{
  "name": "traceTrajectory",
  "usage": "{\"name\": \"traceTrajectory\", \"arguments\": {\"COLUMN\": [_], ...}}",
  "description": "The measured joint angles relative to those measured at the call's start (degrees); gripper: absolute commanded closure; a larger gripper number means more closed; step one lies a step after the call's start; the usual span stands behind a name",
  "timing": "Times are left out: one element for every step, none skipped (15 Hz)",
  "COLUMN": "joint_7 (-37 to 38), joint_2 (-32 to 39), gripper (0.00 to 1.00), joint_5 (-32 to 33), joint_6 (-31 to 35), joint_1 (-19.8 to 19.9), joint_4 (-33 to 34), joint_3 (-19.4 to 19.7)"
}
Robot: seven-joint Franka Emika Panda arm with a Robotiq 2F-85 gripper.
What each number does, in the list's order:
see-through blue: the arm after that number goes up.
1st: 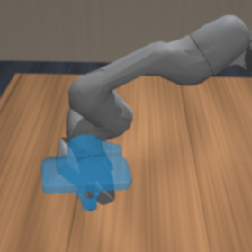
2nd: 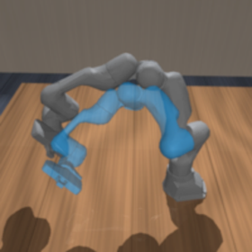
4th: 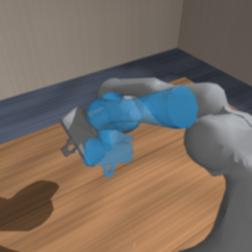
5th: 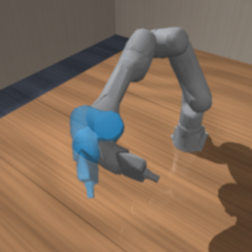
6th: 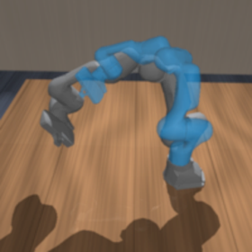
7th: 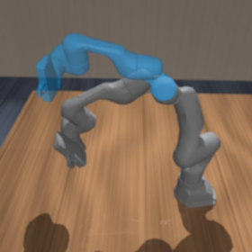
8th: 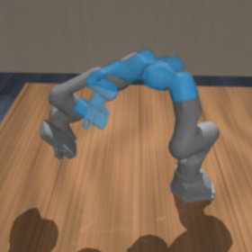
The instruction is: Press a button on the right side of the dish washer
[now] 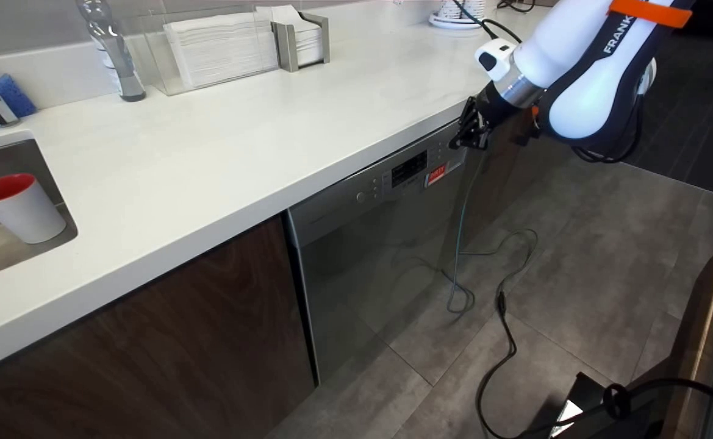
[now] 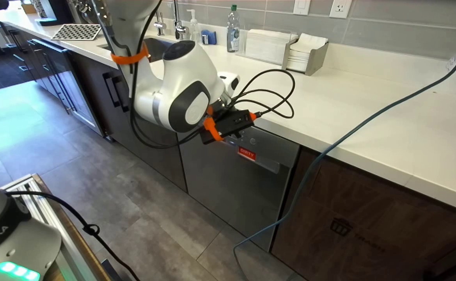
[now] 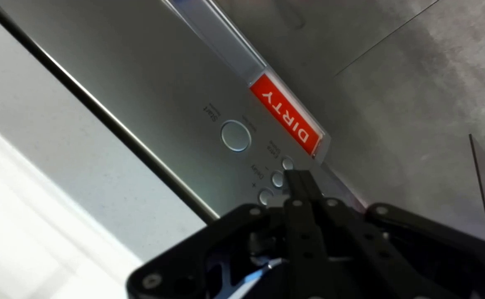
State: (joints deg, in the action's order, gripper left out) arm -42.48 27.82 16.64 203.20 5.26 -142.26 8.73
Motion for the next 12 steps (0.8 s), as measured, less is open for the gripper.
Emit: {"name": "traceTrajectory", "arguments": {"joint_7": [0.35,0.62,0.88,1.17,1.43,1.71,1.99,2.25,2.48,2.65,2.82,3.03], "joint_2": [0.0,0.0,0.0,0.0,0.01,0.02,0.04,0.07,0.13,0.22,0.35,0.46], "gripper": [1.0,1.0,1.0,1.0,1.0,1.0,1.0,1.0,1.0,1.0,1.0,1.0], "joint_5": [0.31,0.5,0.66,0.76,0.82,0.94,1.05,1.14,1.18,1.22,1.25,1.29], "joint_6": [0.1,0.36,0.68,0.99,1.27,1.53,1.69,1.79,1.82,1.84,1.89,1.95], "joint_1": [0.02,0.04,0.08,0.12,0.16,0.23,0.3,0.38,0.44,0.48,0.52,0.55], "joint_4": [0.0,0.0,0.0,0.0,0.0,0.0,0.0,0.02,0.04,0.07,0.1,0.12], "joint_3": [0.0,0.0,0.0,0.0,0.0,0.0,-0.02,-0.05,-0.06,-0.07,-0.08,-0.11]}}
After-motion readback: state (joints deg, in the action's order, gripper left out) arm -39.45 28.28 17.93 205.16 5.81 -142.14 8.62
